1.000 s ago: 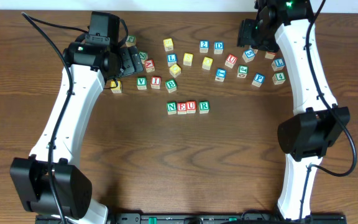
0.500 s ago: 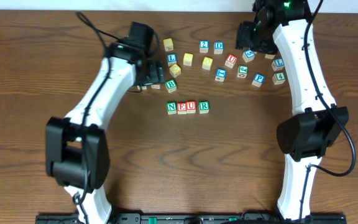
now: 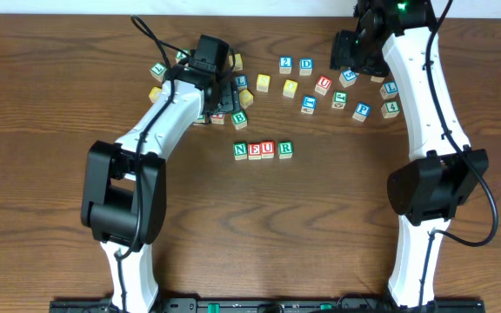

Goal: Spell out NEURIPS
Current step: 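Reach the left gripper over the red I block in the cluster, then close the left gripper on the red I block and lift it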

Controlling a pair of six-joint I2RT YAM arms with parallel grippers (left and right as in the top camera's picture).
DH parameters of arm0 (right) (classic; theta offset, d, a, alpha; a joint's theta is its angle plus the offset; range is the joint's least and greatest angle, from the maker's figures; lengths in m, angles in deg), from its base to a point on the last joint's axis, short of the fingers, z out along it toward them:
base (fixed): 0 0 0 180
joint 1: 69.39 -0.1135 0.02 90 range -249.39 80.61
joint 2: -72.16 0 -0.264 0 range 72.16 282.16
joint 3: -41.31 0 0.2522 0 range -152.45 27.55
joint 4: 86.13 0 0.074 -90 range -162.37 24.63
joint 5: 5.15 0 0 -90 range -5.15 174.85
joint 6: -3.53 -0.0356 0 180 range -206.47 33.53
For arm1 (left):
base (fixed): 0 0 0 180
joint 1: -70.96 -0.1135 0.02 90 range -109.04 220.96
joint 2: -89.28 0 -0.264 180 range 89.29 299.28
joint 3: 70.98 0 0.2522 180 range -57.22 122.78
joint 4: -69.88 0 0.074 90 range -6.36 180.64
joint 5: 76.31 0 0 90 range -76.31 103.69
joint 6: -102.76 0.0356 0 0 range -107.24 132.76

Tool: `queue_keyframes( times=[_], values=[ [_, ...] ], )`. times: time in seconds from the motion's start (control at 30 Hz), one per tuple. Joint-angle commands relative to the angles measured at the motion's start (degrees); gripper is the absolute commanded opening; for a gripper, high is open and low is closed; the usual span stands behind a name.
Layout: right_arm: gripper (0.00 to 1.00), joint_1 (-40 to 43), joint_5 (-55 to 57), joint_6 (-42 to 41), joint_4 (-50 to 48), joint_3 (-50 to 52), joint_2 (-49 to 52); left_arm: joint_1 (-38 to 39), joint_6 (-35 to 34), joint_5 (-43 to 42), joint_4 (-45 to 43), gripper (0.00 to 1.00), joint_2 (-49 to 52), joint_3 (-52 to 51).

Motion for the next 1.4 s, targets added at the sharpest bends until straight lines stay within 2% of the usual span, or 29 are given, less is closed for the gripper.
queue_keyframes(
  times=[0.0,0.1,0.17,0.6,0.67,0.73,0.9,1.37],
  values=[
    [0.68,-0.6,-0.2,-0.2,0.2,0.3,0.9,0.9,1.5,0.1,-0.8,0.76,1.6,-0.2],
    [0.68,-0.6,-0.2,-0.2,0.1,0.3,0.9,1.2,1.5,0.1,-1.3,0.73,2.8,-0.2],
    [0.68,-0.6,-0.1,-0.2,0.1,0.3,0.9,1.2,1.4,0.1,-2.0,0.67,3.5,-0.2],
    [0.68,-0.6,-0.1,-0.2,0.2,0.3,0.9,1.2,1.5,0.1,-3.7,0.65,6.6,-0.2],
    [0.68,-0.6,-0.1,-0.2,0.2,0.3,0.9,1.2,1.5,0.1,-3.9,0.57,6.6,-0.2],
    [0.68,-0.6,-0.1,-0.2,0.2,0.3,0.9,1.2,1.5,0.1,-3.8,0.54,6.6,-0.2],
    [0.68,-0.6,-0.1,-0.2,0.3,0.3,0.9,1.2,1.5,0.1,-3.4,0.50,6.6,-0.2],
    [0.68,-0.6,0.1,-0.2,0.3,0.3,0.9,1.2,1.5,0.1,-3.0,0.49,6.6,-0.9]
  ],
)
